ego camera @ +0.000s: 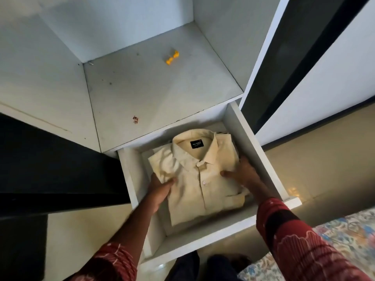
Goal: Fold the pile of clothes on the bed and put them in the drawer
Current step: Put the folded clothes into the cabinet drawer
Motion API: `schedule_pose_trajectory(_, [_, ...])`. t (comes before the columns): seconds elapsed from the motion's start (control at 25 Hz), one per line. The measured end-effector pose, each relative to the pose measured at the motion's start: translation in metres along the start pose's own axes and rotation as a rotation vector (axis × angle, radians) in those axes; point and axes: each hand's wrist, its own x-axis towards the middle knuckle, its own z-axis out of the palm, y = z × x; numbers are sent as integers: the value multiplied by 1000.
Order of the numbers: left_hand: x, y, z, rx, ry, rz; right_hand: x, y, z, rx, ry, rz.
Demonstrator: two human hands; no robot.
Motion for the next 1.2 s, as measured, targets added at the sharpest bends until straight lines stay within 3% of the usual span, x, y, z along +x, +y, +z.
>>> schedule_pose_trajectory(0.2, [-12,12,7,241,138,190,-15,-2,9,-246,-9,-14])
schedule_pose_trajectory(0.4, [-62,-3,20,262,133,350,-52,-1,15,-385,98,-258])
schedule_pose_trajectory(0.56, [-139,-25,41,418,112,557,-117,3,24,-324,241,-680])
schedule_pose_trajectory(0.64, [-172,-41,57,441,145,697,-151,17,24,-381,307,-918])
schedule_pose_trajectory(0.72, [-198,-75,81,504,224,890,-179,50,26,-461,313,-1039])
schedule_pose_trajectory(0.84, [-220,-144,118,650,272,1040,-200,117,36,-530,225,-1034])
schedule_pose_trajectory(1.0, [-197,-206,143,831,347,922,-190,167,66,-697,47,-893])
schedule_pose_trajectory(1.08, [-171,-214,149,875,375,912,-176,177,88,-742,87,-907])
schedule_pose_trajectory(1.2, [-136,-230,159,848,491,1057,-157,197,120,-756,273,-999])
